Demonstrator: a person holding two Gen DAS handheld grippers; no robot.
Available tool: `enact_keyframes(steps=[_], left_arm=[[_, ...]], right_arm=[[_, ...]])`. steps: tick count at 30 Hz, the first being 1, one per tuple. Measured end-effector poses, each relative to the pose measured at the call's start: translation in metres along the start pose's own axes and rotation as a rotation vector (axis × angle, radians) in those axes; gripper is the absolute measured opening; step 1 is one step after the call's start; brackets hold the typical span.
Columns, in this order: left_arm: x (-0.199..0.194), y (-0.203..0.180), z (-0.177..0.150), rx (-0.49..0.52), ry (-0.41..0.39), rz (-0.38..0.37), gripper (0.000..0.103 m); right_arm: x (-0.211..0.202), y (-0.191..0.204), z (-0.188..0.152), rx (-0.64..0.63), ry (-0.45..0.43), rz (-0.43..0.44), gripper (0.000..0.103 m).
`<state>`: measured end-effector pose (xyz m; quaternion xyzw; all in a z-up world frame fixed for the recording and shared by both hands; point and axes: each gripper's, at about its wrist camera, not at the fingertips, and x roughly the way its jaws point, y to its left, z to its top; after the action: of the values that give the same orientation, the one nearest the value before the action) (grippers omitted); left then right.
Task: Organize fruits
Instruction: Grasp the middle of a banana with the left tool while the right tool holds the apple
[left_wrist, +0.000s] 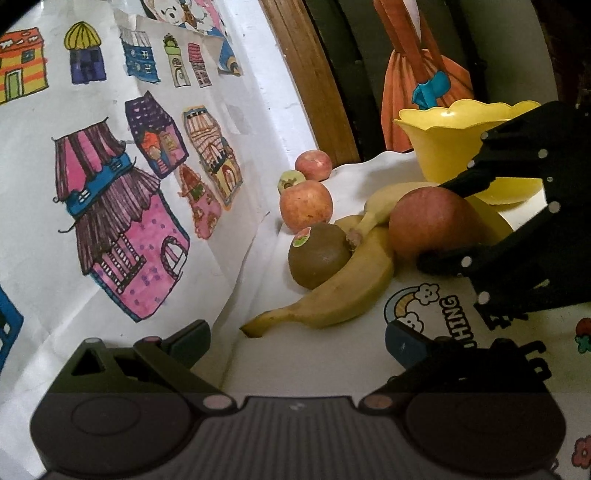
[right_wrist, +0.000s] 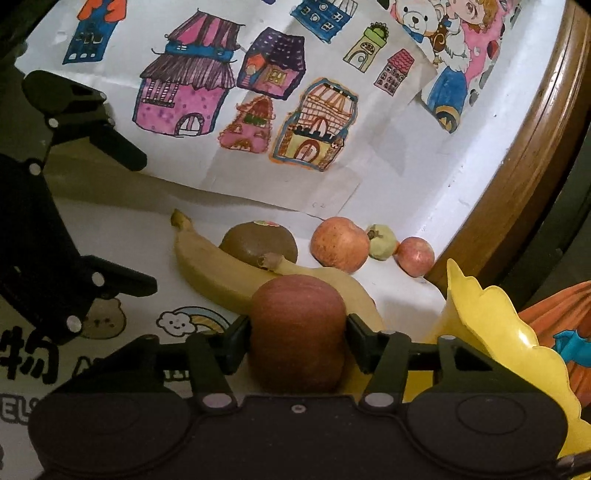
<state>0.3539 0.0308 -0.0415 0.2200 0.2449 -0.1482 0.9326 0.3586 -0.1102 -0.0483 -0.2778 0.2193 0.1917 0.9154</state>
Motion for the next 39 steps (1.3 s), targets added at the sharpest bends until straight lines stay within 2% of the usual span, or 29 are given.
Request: enact_keyframes(steps=[4,9,13,19,22,26,29,32,34,36,39], left_arm=[[0.004,-0.002,0.005,0.003,-0.003,-0.022,0.102],[0.017,-0.011,0.015,0.039,-0.009,-0.056,0.102],[0.035,-0.016,0.026,0.06,0.005,-0.111,0.102],[0.06,-0.005,0.033,-0.006,0.085,-0.247,0.101],[0.064,0.002,0.034,-0.044,0.115,-0.302,0.096],[0.062,0.007,0.034,-0.059,0.129,-0.3,0.086],[0.056,0.006,0.034,-0.085,0.142,-0.358,0.086],[0.047,-0.004,0.034,-0.051,0.144,-0.396,0.086],[0.046,-0.012,0.036,-0.024,0.143,-0.383,0.086],[0.052,-0.016,0.04,-0.031,0.147,-0.36,0.078],[0.063,-0.014,0.047,-0.117,0.161,-0.338,0.064]], right_arm=[[-0.015,-0.007,-0.005,0.042,0.002,0.054,0.053],[-0.04,-0.02,-0.013,0.14,0.02,0.161,0.053],[-0.053,-0.026,-0.02,0.19,0.032,0.213,0.053],[-0.062,-0.032,-0.028,0.224,0.039,0.236,0.053],[-0.067,-0.034,-0.033,0.238,0.041,0.244,0.053],[-0.075,-0.037,-0.04,0.252,0.044,0.247,0.053],[-0.084,-0.041,-0.047,0.268,0.051,0.25,0.053],[-0.093,-0.041,-0.053,0.272,0.054,0.25,0.053],[-0.097,-0.042,-0.056,0.275,0.053,0.248,0.053],[-0.099,-0.043,-0.059,0.283,0.047,0.244,0.053],[-0.099,-0.043,-0.06,0.298,0.043,0.24,0.053]])
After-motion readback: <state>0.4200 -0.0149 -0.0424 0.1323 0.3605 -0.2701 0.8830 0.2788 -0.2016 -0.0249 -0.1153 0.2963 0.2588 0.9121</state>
